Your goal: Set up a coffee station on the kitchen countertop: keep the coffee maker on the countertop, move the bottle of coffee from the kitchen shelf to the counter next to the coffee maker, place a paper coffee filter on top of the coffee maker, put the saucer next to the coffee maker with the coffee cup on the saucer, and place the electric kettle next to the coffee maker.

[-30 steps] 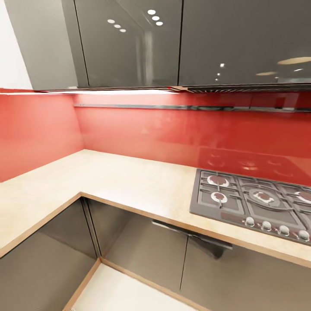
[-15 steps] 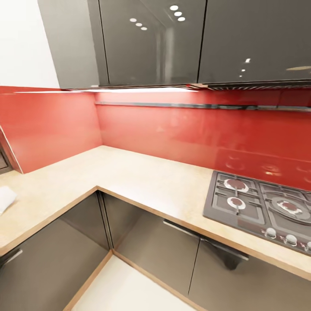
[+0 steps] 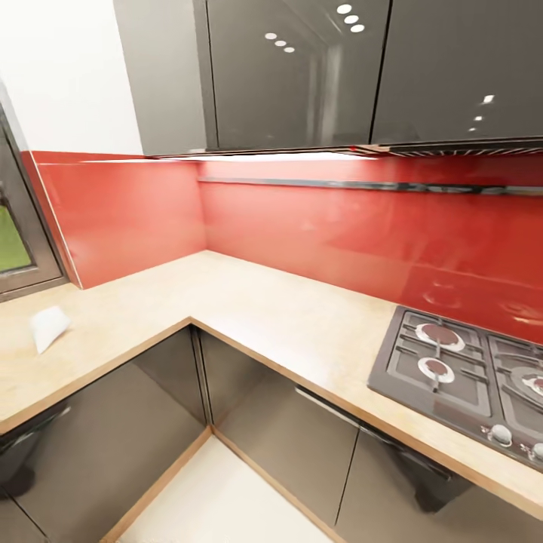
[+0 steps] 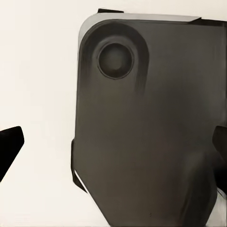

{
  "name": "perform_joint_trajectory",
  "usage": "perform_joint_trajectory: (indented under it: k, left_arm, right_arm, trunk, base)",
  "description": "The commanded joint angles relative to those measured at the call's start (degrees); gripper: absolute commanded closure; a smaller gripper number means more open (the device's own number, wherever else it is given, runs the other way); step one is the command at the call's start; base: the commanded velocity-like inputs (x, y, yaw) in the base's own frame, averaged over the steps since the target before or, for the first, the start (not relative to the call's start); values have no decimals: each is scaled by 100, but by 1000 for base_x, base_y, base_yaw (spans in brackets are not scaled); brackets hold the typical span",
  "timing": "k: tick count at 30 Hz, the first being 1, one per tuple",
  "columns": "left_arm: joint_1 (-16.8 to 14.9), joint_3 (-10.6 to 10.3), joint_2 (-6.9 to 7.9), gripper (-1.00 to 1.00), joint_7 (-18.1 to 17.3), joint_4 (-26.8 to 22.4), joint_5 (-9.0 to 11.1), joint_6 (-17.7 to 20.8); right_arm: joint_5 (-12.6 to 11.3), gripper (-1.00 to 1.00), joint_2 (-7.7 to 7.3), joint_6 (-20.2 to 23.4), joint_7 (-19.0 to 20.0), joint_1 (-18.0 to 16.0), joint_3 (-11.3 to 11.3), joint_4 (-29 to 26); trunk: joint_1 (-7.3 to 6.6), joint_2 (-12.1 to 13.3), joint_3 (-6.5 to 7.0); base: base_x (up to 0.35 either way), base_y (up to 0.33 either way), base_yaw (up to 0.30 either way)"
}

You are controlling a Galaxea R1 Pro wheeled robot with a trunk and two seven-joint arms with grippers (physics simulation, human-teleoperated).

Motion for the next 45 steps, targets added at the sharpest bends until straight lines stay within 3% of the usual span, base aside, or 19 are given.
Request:
perform_joint_trajectory:
  k: [1, 20, 45]
  left_arm:
    - [0, 39, -10, -100, 0, -4, 1, -9]
    - [5, 40, -33, -100, -2, 7, -7, -10]
    - [5, 65, -30, -100, -1, 7, 9, -10]
  right_arm:
    - [4, -100, 0, -5, 2, 2, 0, -4]
    - [3, -100, 0, -5, 2, 4, 0, -4]
    - [4, -100, 0, -5, -6, 0, 0, -4]
  trunk:
    - [0, -3, -4]
    - [0, -3, -4]
    - [-549, 1000, 444]
  base:
    - [0, -14, 281]
    - [0, -1, 281]
    - [0, 0, 281]
